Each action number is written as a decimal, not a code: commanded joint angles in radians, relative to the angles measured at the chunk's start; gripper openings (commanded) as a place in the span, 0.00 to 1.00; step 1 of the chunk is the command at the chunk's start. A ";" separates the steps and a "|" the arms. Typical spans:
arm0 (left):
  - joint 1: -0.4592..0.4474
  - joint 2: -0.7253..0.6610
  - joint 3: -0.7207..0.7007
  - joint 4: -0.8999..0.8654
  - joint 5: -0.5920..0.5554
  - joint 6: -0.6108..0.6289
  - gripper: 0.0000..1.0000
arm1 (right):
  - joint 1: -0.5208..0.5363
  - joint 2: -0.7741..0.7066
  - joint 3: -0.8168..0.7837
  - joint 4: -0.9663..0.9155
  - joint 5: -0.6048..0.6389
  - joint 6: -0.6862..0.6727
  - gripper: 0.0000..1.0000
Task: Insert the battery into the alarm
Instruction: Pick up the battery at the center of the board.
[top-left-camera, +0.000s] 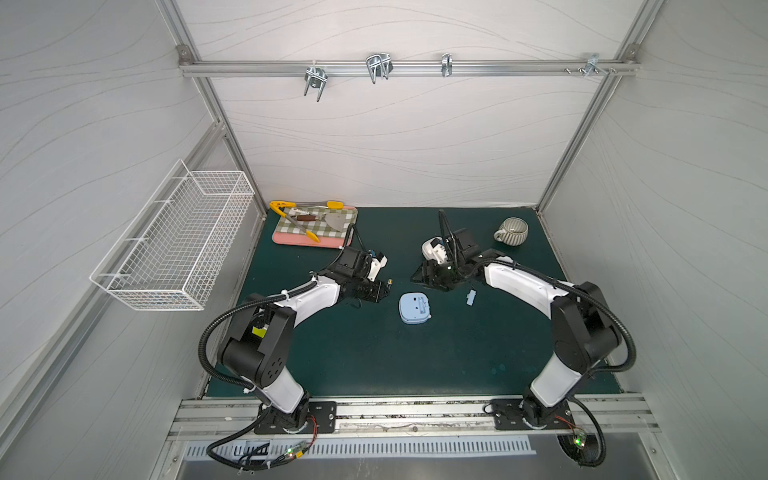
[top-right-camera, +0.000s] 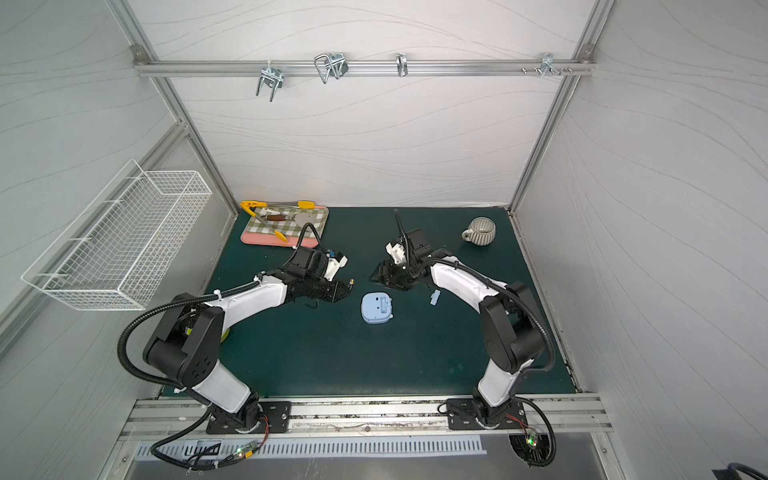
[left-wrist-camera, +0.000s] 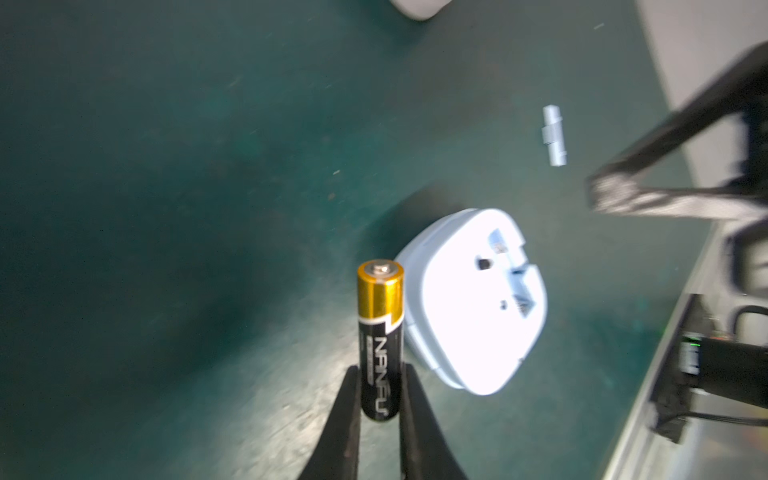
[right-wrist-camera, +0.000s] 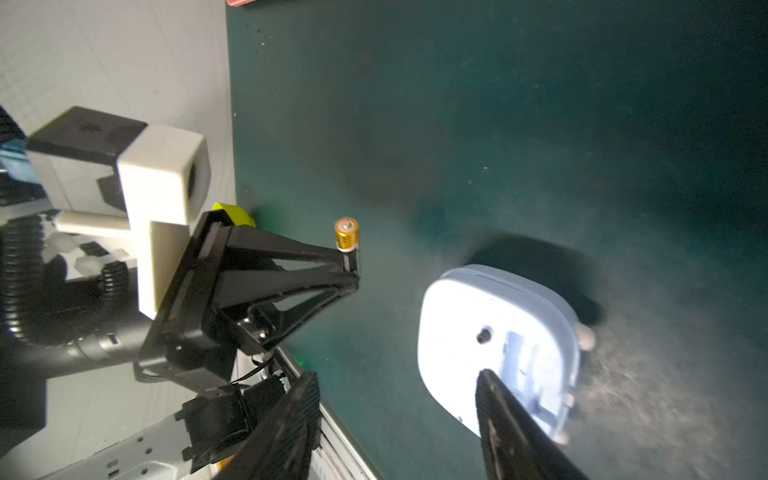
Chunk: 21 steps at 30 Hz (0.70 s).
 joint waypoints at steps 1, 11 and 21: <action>0.004 -0.020 -0.004 0.116 0.138 -0.043 0.18 | 0.017 0.037 0.035 0.076 -0.084 0.038 0.62; 0.004 -0.028 -0.019 0.173 0.216 -0.073 0.18 | 0.045 0.109 0.085 0.087 -0.087 0.036 0.57; 0.004 -0.022 -0.016 0.177 0.244 -0.078 0.18 | 0.045 0.146 0.106 0.097 -0.101 0.052 0.41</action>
